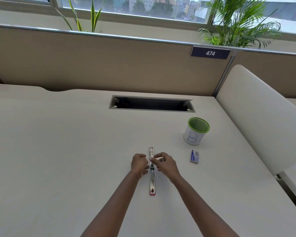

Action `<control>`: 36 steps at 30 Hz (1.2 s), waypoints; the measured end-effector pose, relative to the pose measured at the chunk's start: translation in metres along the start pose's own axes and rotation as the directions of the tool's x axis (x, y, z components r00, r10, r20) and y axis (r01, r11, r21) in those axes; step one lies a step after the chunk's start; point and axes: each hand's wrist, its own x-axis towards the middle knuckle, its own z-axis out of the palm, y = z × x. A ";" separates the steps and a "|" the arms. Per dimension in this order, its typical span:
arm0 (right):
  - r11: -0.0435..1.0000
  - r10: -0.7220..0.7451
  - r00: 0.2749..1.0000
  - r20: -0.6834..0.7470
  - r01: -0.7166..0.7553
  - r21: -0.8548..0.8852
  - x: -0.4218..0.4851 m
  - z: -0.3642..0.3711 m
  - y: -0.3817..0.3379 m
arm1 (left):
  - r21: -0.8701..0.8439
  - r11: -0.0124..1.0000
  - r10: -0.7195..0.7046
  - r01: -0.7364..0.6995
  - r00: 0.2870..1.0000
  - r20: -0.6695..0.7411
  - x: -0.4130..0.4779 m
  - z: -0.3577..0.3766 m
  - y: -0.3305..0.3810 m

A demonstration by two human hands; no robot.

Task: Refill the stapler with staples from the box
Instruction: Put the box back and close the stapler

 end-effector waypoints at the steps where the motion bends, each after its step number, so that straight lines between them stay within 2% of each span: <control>1: 0.999 -0.026 1.000 0.009 0.027 -0.040 0.000 0.004 -0.001 | -0.008 1.000 -0.009 0.009 1.000 0.014 -0.002 0.000 0.000; 4: 0.985 -0.087 0.996 0.005 0.086 -0.147 -0.001 0.011 0.001 | -0.041 0.999 -0.029 0.030 0.999 0.030 -0.005 -0.002 -0.002; 9: 0.964 -0.137 0.990 -0.018 0.129 -0.232 -0.002 0.013 0.005 | -0.081 0.996 -0.040 0.043 0.998 0.037 -0.006 -0.004 -0.003; 16: 0.970 -0.216 0.976 0.013 0.216 -0.114 -0.010 0.004 0.004 | -0.077 0.997 0.019 -0.016 0.999 0.034 -0.006 -0.003 -0.007; 20: 0.963 -0.251 0.968 0.033 0.253 -0.093 -0.015 0.000 0.005 | -0.161 0.987 0.008 0.005 0.997 0.083 -0.014 -0.002 -0.006; 24: 0.984 -0.180 0.978 0.104 0.180 0.013 -0.018 -0.009 0.000 | -0.253 0.967 0.001 0.033 0.991 0.134 -0.018 -0.005 -0.008; 28: 0.976 -0.094 0.982 0.166 0.058 0.208 -0.021 -0.016 -0.006 | -0.339 0.940 0.017 0.035 0.989 0.149 -0.020 -0.006 -0.011; 32: 0.913 0.023 0.985 0.172 -0.091 0.397 -0.018 -0.019 -0.016 | -0.355 0.934 0.026 0.034 0.986 0.163 -0.024 -0.004 -0.009; 36: 0.854 0.043 0.986 0.163 -0.121 0.506 -0.014 -0.019 -0.025 | -0.372 0.928 0.047 0.027 0.981 0.189 -0.025 -0.003 -0.009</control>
